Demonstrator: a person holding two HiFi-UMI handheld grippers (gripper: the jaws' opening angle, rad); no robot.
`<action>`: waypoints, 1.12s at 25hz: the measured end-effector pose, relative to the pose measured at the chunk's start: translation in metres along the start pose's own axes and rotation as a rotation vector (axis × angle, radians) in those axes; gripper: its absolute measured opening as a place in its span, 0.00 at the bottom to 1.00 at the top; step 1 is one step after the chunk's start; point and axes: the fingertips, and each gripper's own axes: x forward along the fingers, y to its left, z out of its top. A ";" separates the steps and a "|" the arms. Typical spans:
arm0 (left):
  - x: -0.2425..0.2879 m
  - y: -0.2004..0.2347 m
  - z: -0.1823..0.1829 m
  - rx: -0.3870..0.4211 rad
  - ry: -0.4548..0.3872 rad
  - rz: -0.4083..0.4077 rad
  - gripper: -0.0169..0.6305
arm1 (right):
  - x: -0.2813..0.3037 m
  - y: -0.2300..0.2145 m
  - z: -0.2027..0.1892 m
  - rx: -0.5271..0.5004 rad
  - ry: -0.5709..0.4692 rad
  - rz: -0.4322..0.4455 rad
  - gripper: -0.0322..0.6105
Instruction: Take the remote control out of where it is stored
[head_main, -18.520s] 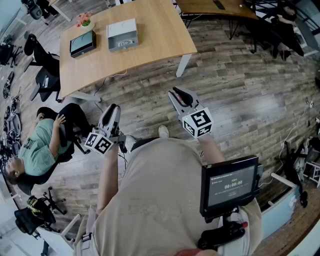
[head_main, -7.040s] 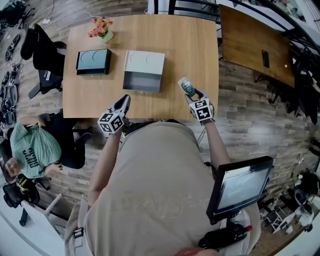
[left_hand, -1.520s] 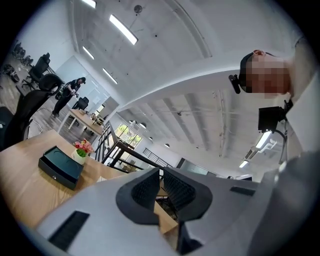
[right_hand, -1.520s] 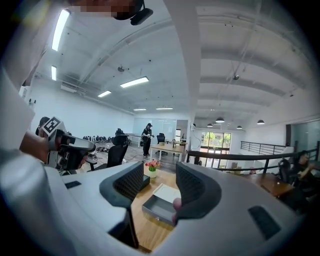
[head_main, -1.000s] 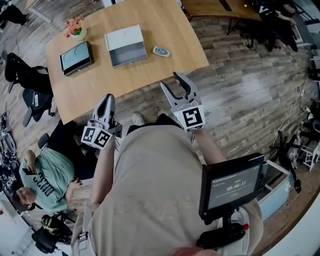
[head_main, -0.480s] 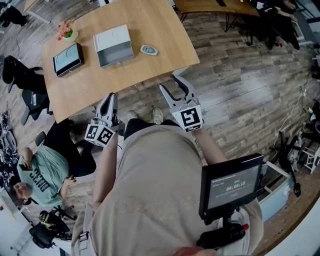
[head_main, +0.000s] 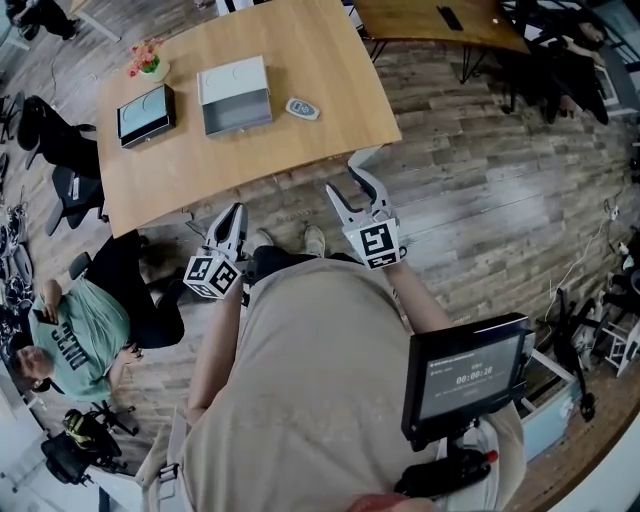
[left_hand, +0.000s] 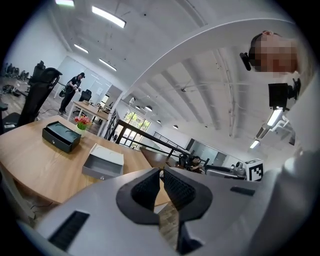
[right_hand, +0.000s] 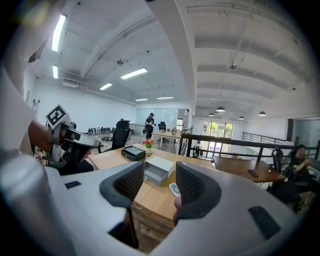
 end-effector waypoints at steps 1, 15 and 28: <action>-0.001 0.000 -0.002 -0.001 0.003 0.002 0.04 | -0.001 0.001 -0.003 0.001 0.008 0.002 0.38; 0.022 -0.021 -0.002 0.009 0.051 -0.056 0.04 | -0.008 -0.009 -0.002 0.042 0.024 -0.025 0.38; 0.019 -0.018 0.020 0.007 0.021 -0.076 0.04 | -0.002 -0.023 0.020 0.021 -0.011 -0.037 0.32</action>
